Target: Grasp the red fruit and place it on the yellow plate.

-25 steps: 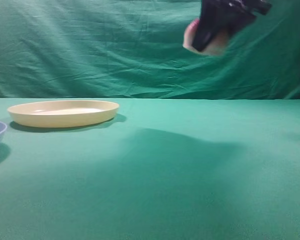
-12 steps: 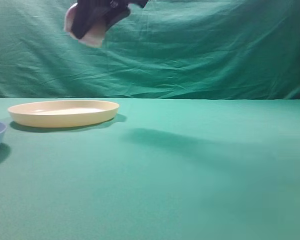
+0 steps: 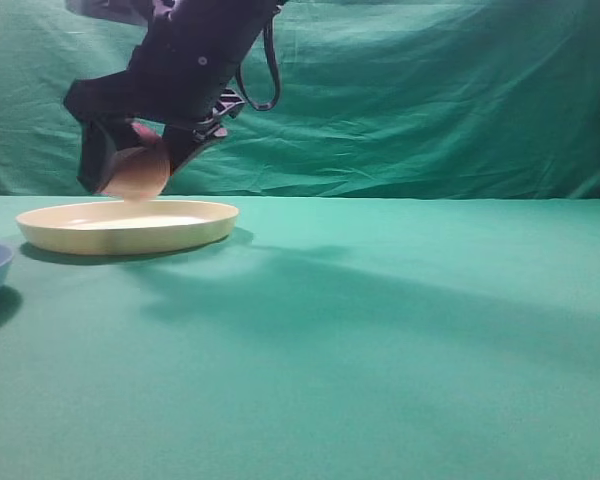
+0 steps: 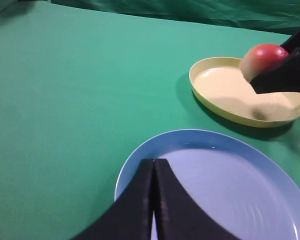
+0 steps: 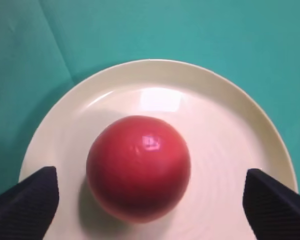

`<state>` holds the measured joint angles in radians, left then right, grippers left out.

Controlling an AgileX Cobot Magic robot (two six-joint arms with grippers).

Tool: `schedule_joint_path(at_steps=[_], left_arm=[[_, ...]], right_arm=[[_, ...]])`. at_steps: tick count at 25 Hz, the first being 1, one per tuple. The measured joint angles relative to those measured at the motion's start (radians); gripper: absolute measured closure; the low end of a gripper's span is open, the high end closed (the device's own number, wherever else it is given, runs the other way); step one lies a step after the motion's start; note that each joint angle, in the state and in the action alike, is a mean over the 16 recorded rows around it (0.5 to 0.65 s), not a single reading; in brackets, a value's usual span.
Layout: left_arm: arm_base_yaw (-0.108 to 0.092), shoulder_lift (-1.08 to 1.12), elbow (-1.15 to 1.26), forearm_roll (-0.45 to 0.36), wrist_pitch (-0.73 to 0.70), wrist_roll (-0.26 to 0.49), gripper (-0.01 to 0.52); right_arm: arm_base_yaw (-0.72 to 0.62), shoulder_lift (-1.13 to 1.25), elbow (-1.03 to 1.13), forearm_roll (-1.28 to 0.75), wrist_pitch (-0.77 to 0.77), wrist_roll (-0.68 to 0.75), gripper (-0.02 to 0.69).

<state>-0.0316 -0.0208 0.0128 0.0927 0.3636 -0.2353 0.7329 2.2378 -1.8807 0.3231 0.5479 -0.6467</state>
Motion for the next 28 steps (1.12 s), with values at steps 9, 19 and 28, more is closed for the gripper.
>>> schedule_joint_path(at_steps=[9,19,28], left_arm=[[0.0,0.0,0.0,0.0,0.0,0.0,0.514],[0.0,0.0,0.0,0.0,0.0,0.0,0.514],[0.0,0.0,0.0,0.0,0.0,0.0,0.514]], right_arm=[[0.0,-0.184,-0.028,-0.03,0.139,0.034,0.344],[0.0,-0.38,-0.034,-0.03,0.269,0.11,0.648],[-0.027,-0.436,-0.036,-0.019,0.33,0.225,0.665]])
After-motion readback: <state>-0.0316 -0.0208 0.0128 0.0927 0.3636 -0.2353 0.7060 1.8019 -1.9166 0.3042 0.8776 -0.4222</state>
